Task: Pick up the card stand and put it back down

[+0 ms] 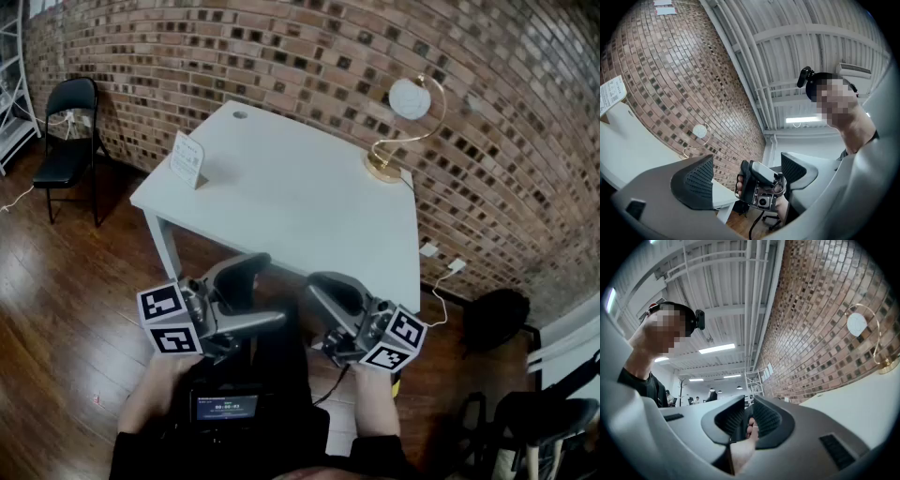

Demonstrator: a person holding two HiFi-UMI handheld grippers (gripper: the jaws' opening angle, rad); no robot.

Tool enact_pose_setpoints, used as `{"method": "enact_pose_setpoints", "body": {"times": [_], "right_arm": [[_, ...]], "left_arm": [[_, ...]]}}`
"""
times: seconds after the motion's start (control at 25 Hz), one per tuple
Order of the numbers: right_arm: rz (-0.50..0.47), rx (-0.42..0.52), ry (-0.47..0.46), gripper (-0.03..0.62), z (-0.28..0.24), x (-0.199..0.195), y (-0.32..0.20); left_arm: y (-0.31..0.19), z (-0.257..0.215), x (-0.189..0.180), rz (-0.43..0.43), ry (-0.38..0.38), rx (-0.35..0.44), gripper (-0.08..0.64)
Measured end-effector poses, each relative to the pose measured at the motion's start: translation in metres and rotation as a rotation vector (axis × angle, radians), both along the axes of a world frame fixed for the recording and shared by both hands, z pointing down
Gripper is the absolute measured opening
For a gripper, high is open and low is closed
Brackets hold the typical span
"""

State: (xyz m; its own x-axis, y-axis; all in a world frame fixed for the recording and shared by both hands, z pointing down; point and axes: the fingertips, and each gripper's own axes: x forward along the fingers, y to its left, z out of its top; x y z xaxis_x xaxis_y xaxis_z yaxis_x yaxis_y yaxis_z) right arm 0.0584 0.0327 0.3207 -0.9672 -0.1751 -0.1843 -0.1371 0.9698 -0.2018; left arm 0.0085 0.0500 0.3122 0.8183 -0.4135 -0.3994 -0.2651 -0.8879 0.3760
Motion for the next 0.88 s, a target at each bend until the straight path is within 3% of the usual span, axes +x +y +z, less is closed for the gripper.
{"method": "enact_pose_setpoints", "body": {"times": [0.48, 0.88], "right_arm": [[-0.061, -0.057, 0.054, 0.084, 0.014, -0.047, -0.069], [-0.099, -0.089, 0.113, 0.084, 0.024, -0.080, -0.104]], "left_arm": [[-0.059, 0.004, -0.033, -0.052, 0.016, -0.019, 0.446], [-0.078, 0.003, -0.063, -0.109, 0.039, -0.012, 0.446]]}}
